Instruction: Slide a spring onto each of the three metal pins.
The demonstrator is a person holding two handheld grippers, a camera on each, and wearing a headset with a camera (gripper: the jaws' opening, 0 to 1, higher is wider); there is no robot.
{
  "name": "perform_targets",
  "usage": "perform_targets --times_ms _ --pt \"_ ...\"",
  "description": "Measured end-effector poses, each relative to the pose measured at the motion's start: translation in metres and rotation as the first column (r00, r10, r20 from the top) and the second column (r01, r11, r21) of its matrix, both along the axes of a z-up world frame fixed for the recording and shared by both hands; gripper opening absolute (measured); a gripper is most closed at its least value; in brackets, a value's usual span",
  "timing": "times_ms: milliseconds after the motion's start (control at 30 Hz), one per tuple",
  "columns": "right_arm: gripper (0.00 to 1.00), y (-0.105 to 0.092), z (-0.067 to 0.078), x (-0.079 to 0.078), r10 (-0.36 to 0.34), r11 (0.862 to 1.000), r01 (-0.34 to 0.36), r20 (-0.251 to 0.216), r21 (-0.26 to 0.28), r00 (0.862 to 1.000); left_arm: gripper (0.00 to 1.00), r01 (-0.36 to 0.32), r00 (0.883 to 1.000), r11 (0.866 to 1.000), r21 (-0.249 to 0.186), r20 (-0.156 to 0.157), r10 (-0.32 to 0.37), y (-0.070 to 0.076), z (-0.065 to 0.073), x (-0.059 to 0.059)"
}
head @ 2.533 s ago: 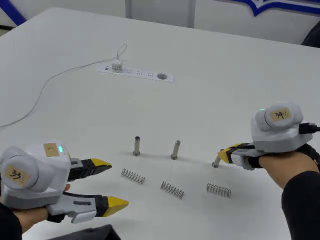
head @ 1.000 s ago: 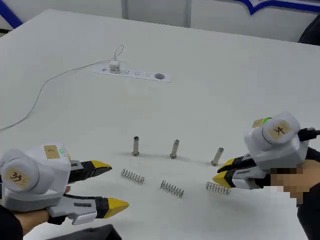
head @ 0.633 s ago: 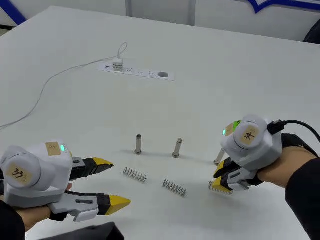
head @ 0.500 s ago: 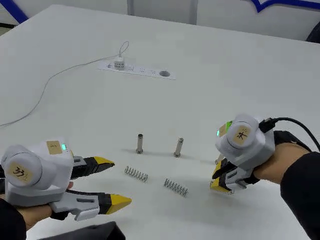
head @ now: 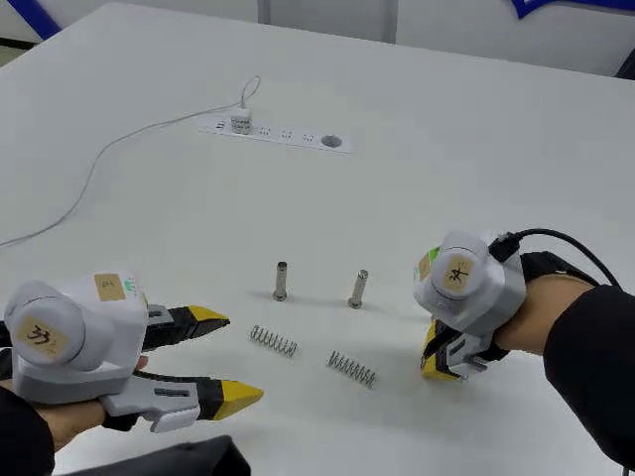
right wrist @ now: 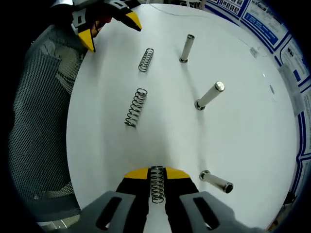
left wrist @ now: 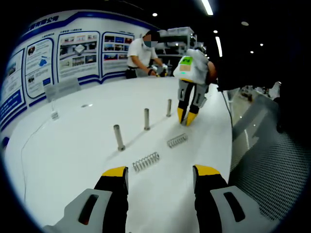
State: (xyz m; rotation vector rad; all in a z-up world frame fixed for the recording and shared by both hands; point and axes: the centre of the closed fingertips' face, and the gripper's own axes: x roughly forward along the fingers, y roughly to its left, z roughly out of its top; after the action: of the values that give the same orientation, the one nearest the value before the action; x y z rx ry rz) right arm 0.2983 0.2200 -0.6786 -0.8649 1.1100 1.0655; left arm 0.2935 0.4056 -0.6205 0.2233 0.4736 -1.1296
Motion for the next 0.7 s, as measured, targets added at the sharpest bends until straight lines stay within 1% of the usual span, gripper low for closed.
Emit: perform_targets --times_ms 67,167,233,333,433,567,700 --pt "0.12 0.000 0.000 0.000 -0.005 1.000 0.006 -0.004 0.007 1.000 0.55 0.000 1.000 1.000 0.000 0.000 0.000 0.000 0.000 0.000" --pt "0.12 -0.001 0.001 0.000 -0.017 1.000 0.017 0.005 0.018 1.000 0.55 0.000 1.000 1.000 0.001 0.003 0.000 0.000 0.000 0.000" --pt "0.12 0.000 0.005 0.000 -0.043 0.998 0.042 0.014 0.046 0.999 0.55 -0.002 1.000 1.000 -0.001 0.005 0.002 0.000 0.001 0.001" --pt "0.12 0.002 0.015 0.002 -0.077 0.994 0.073 0.036 0.087 0.996 0.55 -0.002 1.000 1.000 -0.002 0.006 0.002 0.000 0.001 0.001" --pt "0.12 0.001 0.024 0.004 -0.127 0.984 0.118 0.059 0.135 0.990 0.55 0.008 1.000 1.000 0.004 0.008 -0.008 -0.001 0.001 -0.001" --pt "0.12 -0.004 0.031 0.005 -0.170 0.973 0.155 0.078 0.169 0.982 0.55 0.009 1.000 1.000 0.003 0.009 -0.009 -0.002 0.001 -0.001" --pt "0.12 -0.007 0.037 0.005 -0.216 0.959 0.193 0.092 0.209 0.972 0.55 0.014 1.000 1.000 0.006 0.010 -0.015 -0.003 0.002 -0.003"
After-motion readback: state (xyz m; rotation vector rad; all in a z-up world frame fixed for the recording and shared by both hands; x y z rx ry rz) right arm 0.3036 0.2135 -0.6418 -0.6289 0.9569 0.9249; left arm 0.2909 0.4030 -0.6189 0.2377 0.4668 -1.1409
